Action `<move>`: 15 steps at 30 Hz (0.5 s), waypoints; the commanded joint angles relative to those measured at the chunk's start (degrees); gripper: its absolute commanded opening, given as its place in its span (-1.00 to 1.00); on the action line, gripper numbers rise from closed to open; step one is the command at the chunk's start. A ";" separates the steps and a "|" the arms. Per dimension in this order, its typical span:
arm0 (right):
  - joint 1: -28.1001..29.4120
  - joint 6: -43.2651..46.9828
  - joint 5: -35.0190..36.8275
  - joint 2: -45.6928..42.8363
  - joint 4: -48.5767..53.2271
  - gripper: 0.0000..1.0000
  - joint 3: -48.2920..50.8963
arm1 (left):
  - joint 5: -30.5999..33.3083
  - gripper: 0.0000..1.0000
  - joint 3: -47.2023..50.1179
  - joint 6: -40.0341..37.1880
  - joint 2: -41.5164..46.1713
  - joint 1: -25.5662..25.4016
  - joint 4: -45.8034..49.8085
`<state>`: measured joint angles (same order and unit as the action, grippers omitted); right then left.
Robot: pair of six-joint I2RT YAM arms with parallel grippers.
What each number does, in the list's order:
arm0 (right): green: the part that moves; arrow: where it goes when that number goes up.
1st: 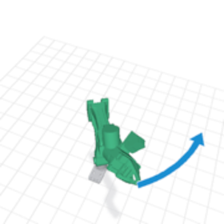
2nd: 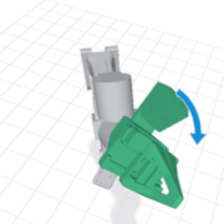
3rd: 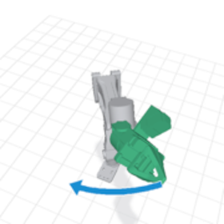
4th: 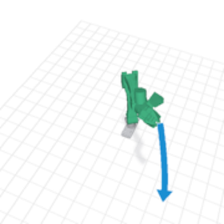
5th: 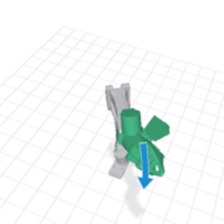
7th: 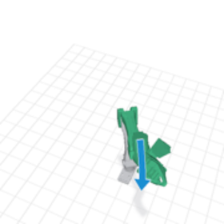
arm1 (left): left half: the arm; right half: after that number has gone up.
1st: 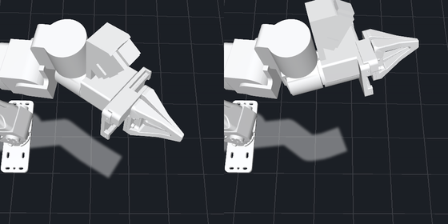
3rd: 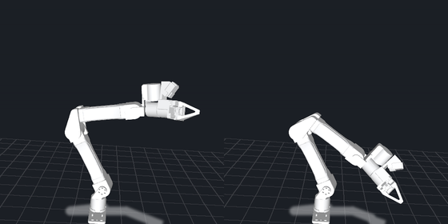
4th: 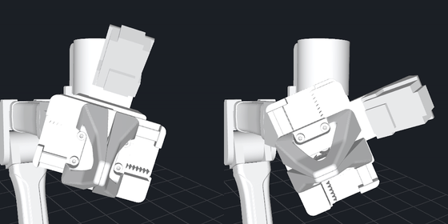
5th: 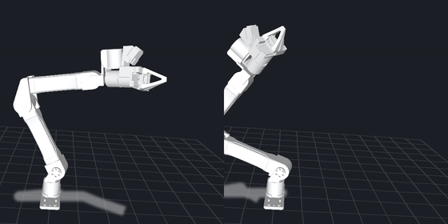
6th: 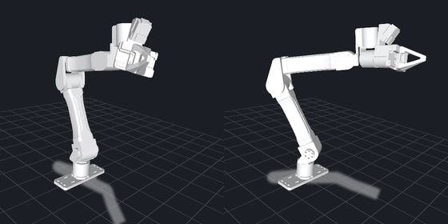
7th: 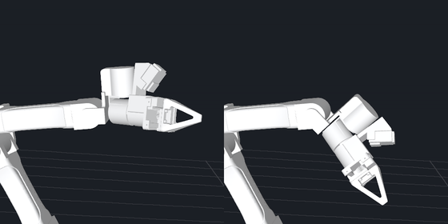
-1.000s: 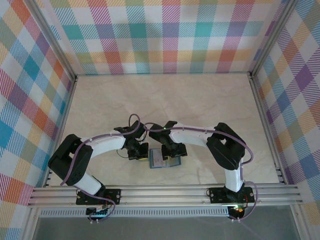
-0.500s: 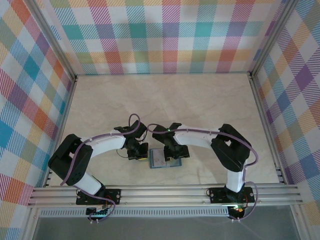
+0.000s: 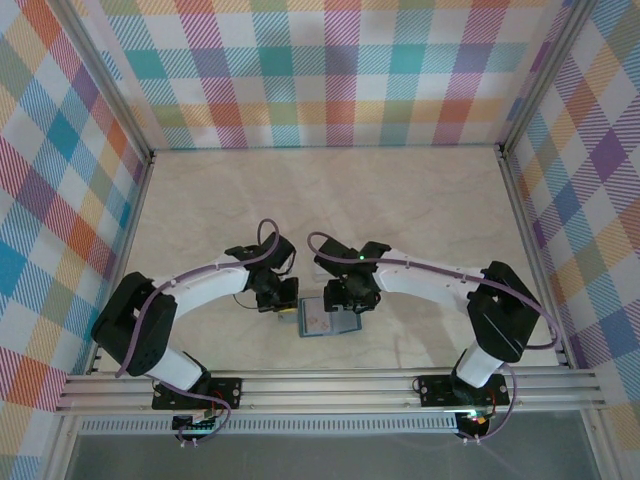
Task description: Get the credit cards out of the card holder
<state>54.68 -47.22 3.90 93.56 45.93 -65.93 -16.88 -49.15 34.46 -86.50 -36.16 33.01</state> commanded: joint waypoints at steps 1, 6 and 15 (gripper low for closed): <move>-1.07 -0.15 -3.98 -1.70 -3.22 0.12 0.67 | -1.66 -0.91 -1.62 0.46 1.38 0.27 1.00; -4.46 -1.67 -14.65 -2.32 -14.38 -0.32 6.01 | -4.36 -0.95 -1.91 2.58 0.07 -0.65 -2.16; -7.73 -2.37 -24.62 1.32 -24.72 -0.54 9.76 | -6.23 -0.97 -1.74 5.05 -3.90 -2.96 -6.10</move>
<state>47.05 -49.08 -15.64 93.27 25.91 -56.31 -21.67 -49.76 38.33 -88.97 -38.15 28.05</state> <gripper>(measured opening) 0.227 0.052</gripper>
